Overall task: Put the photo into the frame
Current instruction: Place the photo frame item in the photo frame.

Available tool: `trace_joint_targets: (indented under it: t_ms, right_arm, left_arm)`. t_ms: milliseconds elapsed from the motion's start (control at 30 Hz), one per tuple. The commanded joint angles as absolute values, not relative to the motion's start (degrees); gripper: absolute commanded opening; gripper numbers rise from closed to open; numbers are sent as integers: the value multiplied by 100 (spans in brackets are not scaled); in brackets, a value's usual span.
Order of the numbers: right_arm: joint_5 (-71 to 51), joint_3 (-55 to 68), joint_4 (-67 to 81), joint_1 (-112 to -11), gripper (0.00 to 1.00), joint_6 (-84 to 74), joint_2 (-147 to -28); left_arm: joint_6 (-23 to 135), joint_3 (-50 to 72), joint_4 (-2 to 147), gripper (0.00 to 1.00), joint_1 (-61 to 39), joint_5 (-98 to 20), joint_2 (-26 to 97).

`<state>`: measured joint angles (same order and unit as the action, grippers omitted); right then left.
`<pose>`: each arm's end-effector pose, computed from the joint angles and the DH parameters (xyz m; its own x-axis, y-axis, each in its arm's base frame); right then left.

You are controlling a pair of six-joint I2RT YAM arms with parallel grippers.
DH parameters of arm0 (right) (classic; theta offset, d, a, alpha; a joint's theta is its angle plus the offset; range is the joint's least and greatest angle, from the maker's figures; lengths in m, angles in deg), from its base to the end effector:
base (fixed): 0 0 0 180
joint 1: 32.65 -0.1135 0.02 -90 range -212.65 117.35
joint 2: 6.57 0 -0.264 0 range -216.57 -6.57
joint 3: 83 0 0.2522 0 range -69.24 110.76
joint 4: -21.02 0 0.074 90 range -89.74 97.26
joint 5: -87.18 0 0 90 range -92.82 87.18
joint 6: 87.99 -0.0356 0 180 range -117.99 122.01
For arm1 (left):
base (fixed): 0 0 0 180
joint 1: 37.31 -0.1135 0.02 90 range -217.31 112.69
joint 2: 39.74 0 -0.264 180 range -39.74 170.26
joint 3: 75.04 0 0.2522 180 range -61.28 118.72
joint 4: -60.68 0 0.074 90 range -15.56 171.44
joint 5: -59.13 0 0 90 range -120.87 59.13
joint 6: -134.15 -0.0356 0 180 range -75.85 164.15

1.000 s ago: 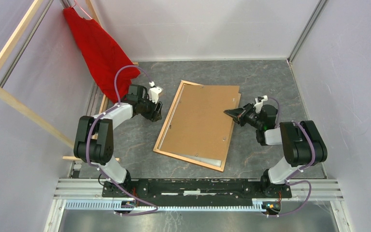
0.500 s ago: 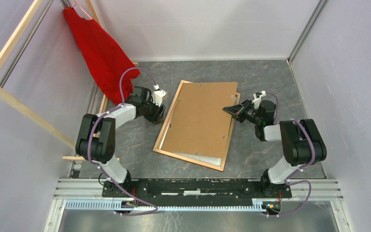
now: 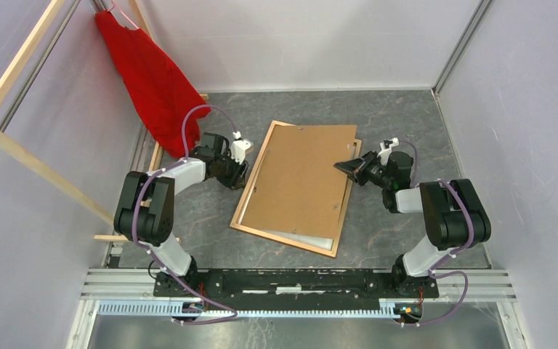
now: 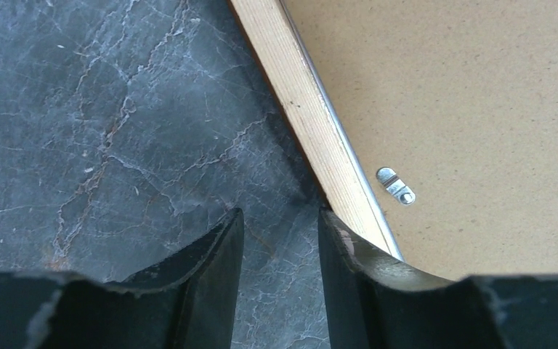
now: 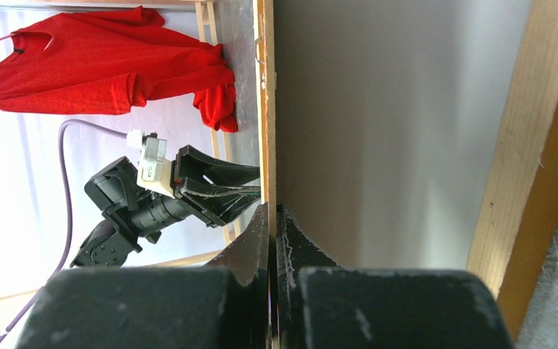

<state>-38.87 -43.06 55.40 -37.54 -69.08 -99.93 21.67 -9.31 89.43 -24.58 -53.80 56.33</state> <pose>0.2801 0.0450 0.1410 -0.6949 0.7082 -0.1247 0.1055 0.2720 0.9565 0.3095 -0.0841 0.1570 -0.6211 0.5013 -0.6025 0.6879 0.7170 -0.1125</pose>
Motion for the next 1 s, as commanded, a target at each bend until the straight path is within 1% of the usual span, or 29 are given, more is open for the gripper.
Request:
trace_joint_targets:
  t_ms: [0,200,400,700,800,867,967]
  right_arm:
    - [-3523,-4466,5869,-3856,0,-7025,-9755]
    - [-3342,-4456,5745,-3963,0,-6984,-9628]
    - [-3048,-4211,4832,-4098,0,-6475,-9374]
    - [-2873,-3935,4312,-4318,6,-6230,-9473]
    - [-2832,-3747,4044,-4428,10,-6062,-9556]
    - [-2744,-3632,3791,-4478,17,-5908,-9532]
    - [-2700,-3317,3196,-4537,23,-5527,-9536]
  left_arm:
    - [1816,-951,8959,48,-2391,-5558,5625]
    - [1709,-960,9015,45,-2360,-5641,5615]
    - [1583,-1002,9106,41,-2351,-5744,5591]
    - [1445,-1060,9242,35,-2342,-6022,5509]
    - [1374,-1070,9348,34,-2342,-6050,5424]
    - [1321,-1089,9421,33,-2342,-6092,5348]
    - [1273,-1117,9497,33,-2342,-6151,5242]
